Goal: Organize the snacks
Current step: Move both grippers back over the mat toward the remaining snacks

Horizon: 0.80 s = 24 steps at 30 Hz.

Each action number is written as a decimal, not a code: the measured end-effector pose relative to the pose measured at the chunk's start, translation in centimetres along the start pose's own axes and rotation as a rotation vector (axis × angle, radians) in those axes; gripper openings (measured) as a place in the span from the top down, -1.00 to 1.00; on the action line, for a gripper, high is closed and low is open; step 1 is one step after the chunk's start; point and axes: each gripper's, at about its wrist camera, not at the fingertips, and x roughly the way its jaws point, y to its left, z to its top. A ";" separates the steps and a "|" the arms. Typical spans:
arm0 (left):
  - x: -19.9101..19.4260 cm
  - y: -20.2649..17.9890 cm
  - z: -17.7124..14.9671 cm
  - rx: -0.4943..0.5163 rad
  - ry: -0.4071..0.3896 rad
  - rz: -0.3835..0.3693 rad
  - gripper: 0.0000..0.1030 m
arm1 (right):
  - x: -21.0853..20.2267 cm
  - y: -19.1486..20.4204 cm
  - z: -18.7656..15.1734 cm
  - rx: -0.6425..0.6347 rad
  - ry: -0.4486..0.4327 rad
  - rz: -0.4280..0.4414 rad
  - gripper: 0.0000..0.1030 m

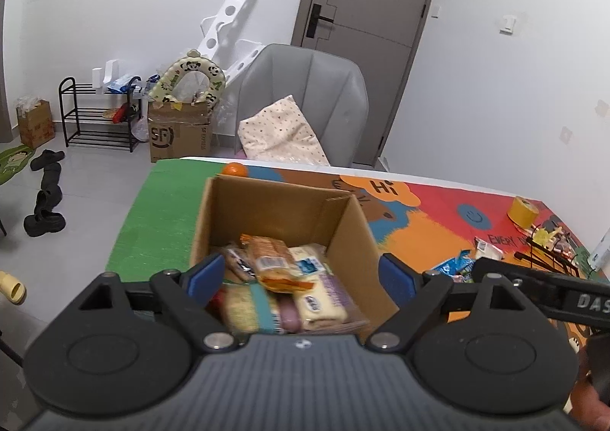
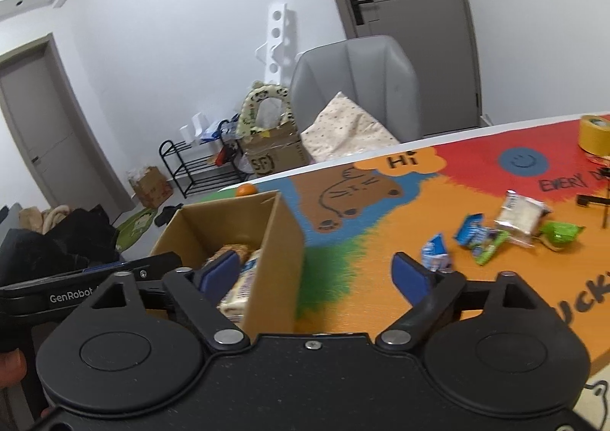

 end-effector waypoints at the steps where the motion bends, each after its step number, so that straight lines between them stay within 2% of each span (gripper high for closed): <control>1: 0.0 -0.4 -0.1 0.002 0.003 -0.001 -0.76 | -0.4 -0.4 -0.1 0.004 -0.005 -0.003 -0.89; 5: 0.3 -1.9 -0.3 0.021 0.025 -0.011 -0.84 | -1.6 -2.2 -0.3 0.026 -0.016 -0.017 -0.99; 16: 0.9 -6.2 -1.3 0.089 0.091 -0.044 -0.90 | -3.6 -6.8 -1.5 0.099 -0.022 -0.066 -1.00; 24: 1.7 -9.4 -1.8 0.111 0.103 -0.081 -0.90 | -5.2 -9.8 -2.1 0.130 -0.032 -0.111 -1.00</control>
